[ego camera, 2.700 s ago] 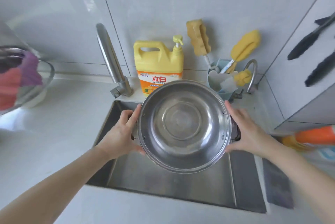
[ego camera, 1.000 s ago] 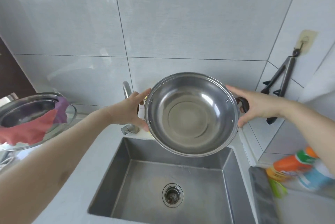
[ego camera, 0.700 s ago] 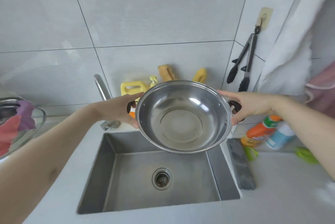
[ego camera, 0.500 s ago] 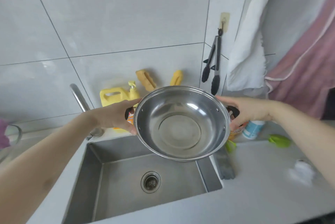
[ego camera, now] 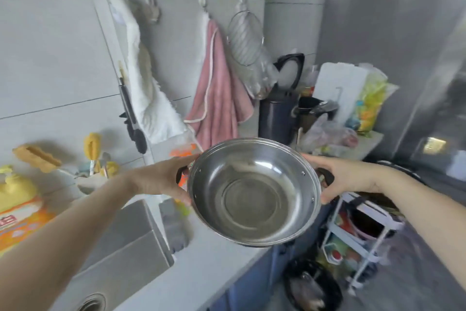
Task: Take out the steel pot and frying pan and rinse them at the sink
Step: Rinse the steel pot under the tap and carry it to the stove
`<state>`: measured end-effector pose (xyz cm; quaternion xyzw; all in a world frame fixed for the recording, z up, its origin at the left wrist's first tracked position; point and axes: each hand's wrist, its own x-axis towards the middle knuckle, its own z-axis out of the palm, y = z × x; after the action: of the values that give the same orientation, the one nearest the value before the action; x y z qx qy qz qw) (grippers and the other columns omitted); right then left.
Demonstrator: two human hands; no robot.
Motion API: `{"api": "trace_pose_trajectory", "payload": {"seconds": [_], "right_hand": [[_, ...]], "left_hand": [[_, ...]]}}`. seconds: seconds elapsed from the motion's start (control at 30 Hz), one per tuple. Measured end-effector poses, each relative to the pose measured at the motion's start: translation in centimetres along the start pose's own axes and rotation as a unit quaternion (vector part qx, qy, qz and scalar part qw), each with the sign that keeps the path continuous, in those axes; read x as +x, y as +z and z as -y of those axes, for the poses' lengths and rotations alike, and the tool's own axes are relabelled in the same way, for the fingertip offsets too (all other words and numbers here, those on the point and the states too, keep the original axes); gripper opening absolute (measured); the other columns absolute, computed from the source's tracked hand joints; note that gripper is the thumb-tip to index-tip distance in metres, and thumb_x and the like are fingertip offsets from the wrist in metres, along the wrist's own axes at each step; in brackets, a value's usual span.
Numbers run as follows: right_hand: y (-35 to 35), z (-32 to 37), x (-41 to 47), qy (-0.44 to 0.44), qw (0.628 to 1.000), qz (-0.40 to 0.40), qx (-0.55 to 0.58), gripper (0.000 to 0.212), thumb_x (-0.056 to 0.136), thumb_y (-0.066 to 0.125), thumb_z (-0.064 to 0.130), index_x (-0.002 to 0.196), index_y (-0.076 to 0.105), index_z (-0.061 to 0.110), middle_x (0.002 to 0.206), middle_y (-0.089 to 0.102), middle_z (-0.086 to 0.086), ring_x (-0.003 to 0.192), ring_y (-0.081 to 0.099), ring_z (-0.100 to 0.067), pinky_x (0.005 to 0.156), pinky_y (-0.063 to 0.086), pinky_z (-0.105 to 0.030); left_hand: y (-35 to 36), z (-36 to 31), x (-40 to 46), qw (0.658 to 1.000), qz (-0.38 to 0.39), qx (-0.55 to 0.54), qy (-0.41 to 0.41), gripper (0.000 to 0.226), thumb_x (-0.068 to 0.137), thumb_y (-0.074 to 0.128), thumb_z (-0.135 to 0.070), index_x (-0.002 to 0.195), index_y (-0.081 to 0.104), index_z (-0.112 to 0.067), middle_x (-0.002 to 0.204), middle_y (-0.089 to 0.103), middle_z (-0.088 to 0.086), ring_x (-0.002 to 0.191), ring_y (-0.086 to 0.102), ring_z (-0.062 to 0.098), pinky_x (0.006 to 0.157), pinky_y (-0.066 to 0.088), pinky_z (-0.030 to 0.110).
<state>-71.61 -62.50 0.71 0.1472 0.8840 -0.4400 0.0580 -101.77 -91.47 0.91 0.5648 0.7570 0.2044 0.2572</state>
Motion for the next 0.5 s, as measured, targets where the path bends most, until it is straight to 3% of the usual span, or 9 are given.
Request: {"api": "trace_pose_trajectory", "payload": {"seconds": [0.03,0.1,0.13,0.2,0.23,0.3,0.37,0.43,0.5], "right_hand": [[-1.4,-1.6,-3.3,0.021,1.000,-0.019,0.004,0.104,0.068,0.089,0.011,0.136,0.031,0.065,0.137,0.044,0.036,0.131,0.043,0.002,0.100,0.047,-0.023],[-3.9,-4.6,-10.0,0.063,0.996,-0.061,0.005,0.103,0.066,0.091,0.020,0.137,0.031,0.063,0.137,0.042,0.038,0.128,0.040,0.012,0.095,0.044,-0.011],[-5.0,-6.2,-13.6,0.083,0.993,-0.082,0.009,0.104,0.064,0.092,0.023,0.137,0.031,0.063,0.137,0.044,0.036,0.127,0.042,0.010,0.096,0.046,-0.015],[-6.7,-9.3,-20.6,0.125,0.984,-0.129,0.016,0.105,0.061,0.093,0.023,0.137,0.032,0.063,0.135,0.052,0.025,0.127,0.050,-0.008,0.098,0.051,-0.036],[-7.3,-10.8,-24.0,0.143,0.978,-0.152,0.019,0.106,0.061,0.093,0.018,0.137,0.034,0.062,0.133,0.056,0.019,0.126,0.052,-0.018,0.098,0.051,-0.044],[-8.3,-13.3,-30.6,0.173,0.965,-0.194,0.024,0.105,0.062,0.091,0.011,0.137,0.036,0.060,0.131,0.060,0.010,0.125,0.051,-0.028,0.099,0.049,-0.051],[-8.8,-15.4,-36.9,0.204,0.949,-0.240,0.028,0.105,0.062,0.090,0.009,0.137,0.036,0.060,0.133,0.059,0.012,0.129,0.049,-0.025,0.104,0.045,-0.051],[-9.1,-17.2,-42.3,0.245,0.927,-0.280,0.045,0.106,0.061,0.089,0.010,0.136,0.035,0.061,0.134,0.058,0.011,0.130,0.048,-0.023,0.106,0.044,-0.046],[-9.2,-19.0,-47.0,0.293,0.903,-0.309,0.058,0.107,0.060,0.091,0.016,0.136,0.031,0.064,0.133,0.058,0.018,0.129,0.049,-0.018,0.106,0.044,-0.032]], "left_hand": [[1.5,-2.3,2.2,1.000,0.014,-0.003,0.021,0.104,0.065,0.090,-0.019,0.143,0.030,-0.053,0.104,0.061,-0.027,0.080,0.052,-0.009,0.074,0.043,0.010],[4.8,-7.4,6.7,0.997,0.041,0.001,0.060,0.107,0.058,0.091,-0.033,0.142,0.030,-0.059,0.120,0.060,-0.019,0.101,0.057,0.000,0.089,0.050,0.028],[6.4,-9.9,9.0,0.995,0.055,0.005,0.085,0.108,0.056,0.091,-0.036,0.141,0.030,-0.060,0.122,0.058,-0.020,0.106,0.055,0.002,0.092,0.048,0.026],[9.6,-15.9,13.3,0.986,0.085,0.010,0.142,0.106,0.059,0.093,-0.030,0.141,0.032,-0.058,0.117,0.058,-0.029,0.096,0.053,-0.005,0.082,0.041,0.011],[11.2,-18.9,15.2,0.981,0.104,0.006,0.166,0.106,0.061,0.093,-0.028,0.142,0.032,-0.057,0.117,0.057,-0.032,0.096,0.052,-0.007,0.082,0.040,0.010],[14.6,-25.0,18.7,0.965,0.153,0.005,0.211,0.106,0.062,0.092,-0.031,0.143,0.029,-0.054,0.128,0.054,-0.032,0.115,0.050,-0.004,0.097,0.039,0.016],[18.1,-30.4,22.4,0.947,0.193,0.015,0.257,0.105,0.065,0.092,-0.030,0.147,0.029,-0.048,0.140,0.048,-0.028,0.130,0.043,-0.001,0.111,0.033,0.025],[21.3,-35.7,25.8,0.932,0.227,0.018,0.282,0.104,0.067,0.091,-0.027,0.147,0.028,-0.048,0.140,0.047,-0.030,0.131,0.041,-0.008,0.111,0.031,0.020],[24.4,-40.7,29.0,0.916,0.249,0.037,0.312,0.108,0.065,0.092,-0.032,0.146,0.025,-0.053,0.140,0.045,-0.032,0.131,0.039,-0.011,0.110,0.030,0.021]]}}
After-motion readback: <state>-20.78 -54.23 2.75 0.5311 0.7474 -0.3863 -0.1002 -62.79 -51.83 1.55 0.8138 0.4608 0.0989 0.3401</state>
